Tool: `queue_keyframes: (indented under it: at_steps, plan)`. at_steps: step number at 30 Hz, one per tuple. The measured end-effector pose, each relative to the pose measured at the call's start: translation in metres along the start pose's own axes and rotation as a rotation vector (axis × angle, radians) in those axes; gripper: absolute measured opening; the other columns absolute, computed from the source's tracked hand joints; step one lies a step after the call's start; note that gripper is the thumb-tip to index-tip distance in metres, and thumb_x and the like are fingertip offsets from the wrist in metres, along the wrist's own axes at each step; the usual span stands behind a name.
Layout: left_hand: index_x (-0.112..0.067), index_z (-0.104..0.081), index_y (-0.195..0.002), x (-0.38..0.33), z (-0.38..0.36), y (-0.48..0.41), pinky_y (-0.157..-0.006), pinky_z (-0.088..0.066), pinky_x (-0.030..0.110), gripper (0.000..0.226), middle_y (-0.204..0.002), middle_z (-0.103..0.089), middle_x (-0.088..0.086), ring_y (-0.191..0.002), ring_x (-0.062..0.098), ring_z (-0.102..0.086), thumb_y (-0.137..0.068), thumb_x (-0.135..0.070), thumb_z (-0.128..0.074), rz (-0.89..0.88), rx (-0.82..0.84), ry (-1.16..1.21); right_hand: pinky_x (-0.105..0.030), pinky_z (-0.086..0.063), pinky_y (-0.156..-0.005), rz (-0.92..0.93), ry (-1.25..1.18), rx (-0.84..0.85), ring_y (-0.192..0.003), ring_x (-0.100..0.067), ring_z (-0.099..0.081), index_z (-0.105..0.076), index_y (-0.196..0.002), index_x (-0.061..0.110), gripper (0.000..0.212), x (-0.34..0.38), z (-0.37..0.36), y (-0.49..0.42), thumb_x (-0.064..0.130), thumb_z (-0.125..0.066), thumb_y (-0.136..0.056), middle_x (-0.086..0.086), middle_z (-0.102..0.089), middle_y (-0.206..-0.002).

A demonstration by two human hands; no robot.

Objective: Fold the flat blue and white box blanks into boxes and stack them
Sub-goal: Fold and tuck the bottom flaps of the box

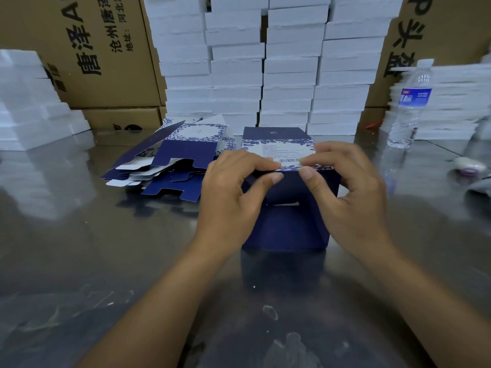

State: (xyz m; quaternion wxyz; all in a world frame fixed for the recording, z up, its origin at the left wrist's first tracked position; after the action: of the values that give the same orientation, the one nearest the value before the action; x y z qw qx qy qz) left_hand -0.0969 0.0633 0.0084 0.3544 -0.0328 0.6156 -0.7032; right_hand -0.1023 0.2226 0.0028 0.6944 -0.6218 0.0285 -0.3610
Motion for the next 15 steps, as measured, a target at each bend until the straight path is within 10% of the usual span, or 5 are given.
queue_keyframes:
  at_steps: [11, 15]
  plan:
    - [-0.008, -0.071, -0.091, 0.0039, -0.0029, 0.0027, -0.083, -0.046, 0.015, 0.010, -0.093, -0.063, -0.014, -0.092, 0.003, -0.061, -0.084, -0.014, -0.066, 0.002, -0.035, 0.002, -0.009, -0.041, -0.084, 0.005, 0.008, -0.055, -0.095, 0.014, -0.049, -0.066, -0.090, 0.022, 0.006, -0.0063, -0.0006, -0.0020, 0.019, -0.064, -0.085, -0.001, -0.045, -0.109]
    - [-0.009, -0.071, -0.091, 0.0074, -0.0015, 0.0030, -0.086, -0.049, 0.026, 0.011, -0.094, -0.063, -0.015, -0.093, 0.006, -0.062, -0.084, -0.016, -0.066, 0.032, -0.065, -0.003, -0.005, -0.038, -0.082, 0.024, 0.020, -0.077, -0.093, 0.014, -0.048, -0.067, -0.090, 0.019, 0.006, -0.0082, 0.0000, -0.0024, 0.017, -0.064, -0.085, -0.002, -0.044, -0.108]
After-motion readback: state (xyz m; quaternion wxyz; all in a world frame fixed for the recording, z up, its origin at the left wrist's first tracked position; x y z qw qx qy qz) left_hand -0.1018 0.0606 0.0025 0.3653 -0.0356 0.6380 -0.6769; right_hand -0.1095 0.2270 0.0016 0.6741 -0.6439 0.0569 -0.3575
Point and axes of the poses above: each hand's wrist, its own y-axis away from the middle knuckle, its own z-axis out of the back of the hand, x = y × z, the point moved 1 cm from there along -y, towards the middle knuckle
